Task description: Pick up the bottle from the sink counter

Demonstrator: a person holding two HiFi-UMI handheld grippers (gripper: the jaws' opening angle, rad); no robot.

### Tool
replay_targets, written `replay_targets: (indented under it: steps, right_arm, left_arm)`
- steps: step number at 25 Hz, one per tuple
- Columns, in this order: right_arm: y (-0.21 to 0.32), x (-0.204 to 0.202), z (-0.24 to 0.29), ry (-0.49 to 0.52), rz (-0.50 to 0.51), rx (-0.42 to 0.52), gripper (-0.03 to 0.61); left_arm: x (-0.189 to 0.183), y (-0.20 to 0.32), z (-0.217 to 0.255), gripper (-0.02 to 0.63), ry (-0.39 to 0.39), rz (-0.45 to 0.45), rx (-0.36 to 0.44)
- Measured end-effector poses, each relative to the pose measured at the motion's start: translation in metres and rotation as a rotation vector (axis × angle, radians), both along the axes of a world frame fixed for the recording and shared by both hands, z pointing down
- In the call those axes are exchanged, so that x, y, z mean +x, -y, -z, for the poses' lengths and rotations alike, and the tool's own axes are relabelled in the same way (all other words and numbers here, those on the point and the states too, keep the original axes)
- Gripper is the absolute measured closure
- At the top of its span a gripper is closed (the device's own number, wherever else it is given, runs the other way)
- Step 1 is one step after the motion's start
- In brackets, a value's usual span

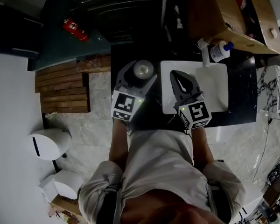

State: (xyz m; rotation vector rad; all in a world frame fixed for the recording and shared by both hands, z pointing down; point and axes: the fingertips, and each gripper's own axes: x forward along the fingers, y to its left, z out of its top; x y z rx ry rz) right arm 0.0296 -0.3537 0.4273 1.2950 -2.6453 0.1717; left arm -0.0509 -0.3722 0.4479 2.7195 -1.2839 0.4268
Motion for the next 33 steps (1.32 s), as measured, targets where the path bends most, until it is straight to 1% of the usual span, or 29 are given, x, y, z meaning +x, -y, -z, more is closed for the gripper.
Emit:
replay_targets:
  steps: [6,11,16,33]
  right_arm:
    - [-0.005,0.004,0.011,-0.003,0.013,0.02,0.581]
    - [-0.007,0.006,0.018,-0.065,0.009,0.054,0.583]
    - [-0.009,0.008,0.018,-0.058,0.005,0.036,0.583]
    - [-0.013,0.0,0.022,-0.058,0.024,0.048,0.583]
  left_arm:
    - [-0.005,-0.013,0.016,0.293,-0.02,0.011,0.01]
    - [-0.008,-0.02,0.025,0.293,-0.038,0.019,0.015]
    - [-0.009,-0.025,0.027,0.293,-0.045,0.024,0.011]
    - [-0.013,-0.028,0.031,0.293,-0.05,0.024,0.017]
